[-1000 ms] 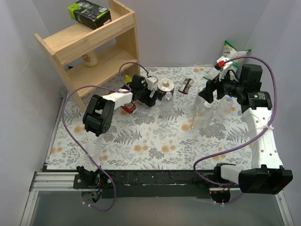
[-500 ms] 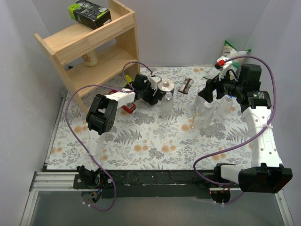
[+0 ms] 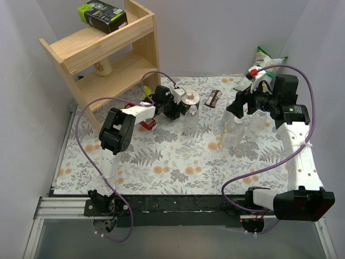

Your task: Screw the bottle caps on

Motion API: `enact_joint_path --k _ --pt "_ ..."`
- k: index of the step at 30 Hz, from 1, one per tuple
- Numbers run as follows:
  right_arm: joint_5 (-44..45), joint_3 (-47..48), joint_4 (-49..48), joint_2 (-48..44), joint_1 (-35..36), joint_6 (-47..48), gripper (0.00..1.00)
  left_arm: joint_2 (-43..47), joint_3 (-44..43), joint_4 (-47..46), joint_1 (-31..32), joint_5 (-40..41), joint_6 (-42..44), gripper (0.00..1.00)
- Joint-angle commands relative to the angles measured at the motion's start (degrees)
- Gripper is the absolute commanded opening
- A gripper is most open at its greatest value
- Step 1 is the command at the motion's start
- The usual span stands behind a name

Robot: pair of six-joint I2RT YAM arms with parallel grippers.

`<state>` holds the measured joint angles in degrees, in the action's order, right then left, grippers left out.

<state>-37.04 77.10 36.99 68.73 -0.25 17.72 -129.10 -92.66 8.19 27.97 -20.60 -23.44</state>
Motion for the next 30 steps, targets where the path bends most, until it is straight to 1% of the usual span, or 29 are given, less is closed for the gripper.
enact_joint_path --k 1,7,11,14,15,16,17,18,19,21,24,27,30 --pt "-0.14 -0.37 -2.28 -0.88 0.16 -1.19 0.85 2.53 3.44 2.28 0.42 -1.02 0.76 0.38" --pt "-0.32 -1.60 -2.72 -1.67 0.16 -1.46 0.85 5.43 7.75 2.10 0.33 -2.16 1.21 0.35" --pt "-0.32 -2.04 -2.80 -1.93 0.16 -1.54 0.84 9.29 13.89 2.10 0.34 -3.13 1.29 0.32" --pt "-0.23 -2.74 -3.07 -2.28 0.16 -1.54 0.84 12.46 16.80 2.01 0.33 -4.01 1.29 0.31" --pt "-0.49 -2.92 -3.33 -2.37 0.16 -1.54 0.84 13.69 18.20 1.84 0.33 -4.01 1.12 0.34" --pt "-0.49 -3.09 -3.59 -2.46 0.16 -1.80 0.84 14.05 18.83 1.14 0.42 -2.97 0.51 0.42" --pt "-0.67 -3.44 -3.94 -2.46 0.16 -1.98 0.84 14.14 19.36 0.00 0.42 -2.00 -0.19 0.51" --pt "-0.76 -3.88 -4.29 -2.46 0.16 -2.24 0.84 14.14 19.10 -0.79 0.42 -1.38 -0.98 0.64" --pt "-0.93 -4.15 -4.82 -2.46 0.16 -2.42 0.85 12.66 18.14 -1.15 0.51 -0.59 -1.08 0.67" --pt "-1.19 -4.06 -5.09 -2.11 0.16 -2.95 0.85 10.46 14.12 -0.72 0.60 0.82 -1.78 0.70" --pt "-1.02 -3.54 -4.83 -1.93 0.16 -2.95 0.84 5.97 10.15 -0.71 0.60 3.46 -3.54 0.70" --pt "-0.50 -2.66 -3.86 -1.93 0.16 -2.25 0.84 3.33 6.62 -0.89 0.60 3.46 -3.72 0.69" --pt "0.03 -2.66 -3.42 -2.37 0.16 -1.98 0.84 1.57 4.60 -0.72 0.60 2.76 -3.72 0.64"
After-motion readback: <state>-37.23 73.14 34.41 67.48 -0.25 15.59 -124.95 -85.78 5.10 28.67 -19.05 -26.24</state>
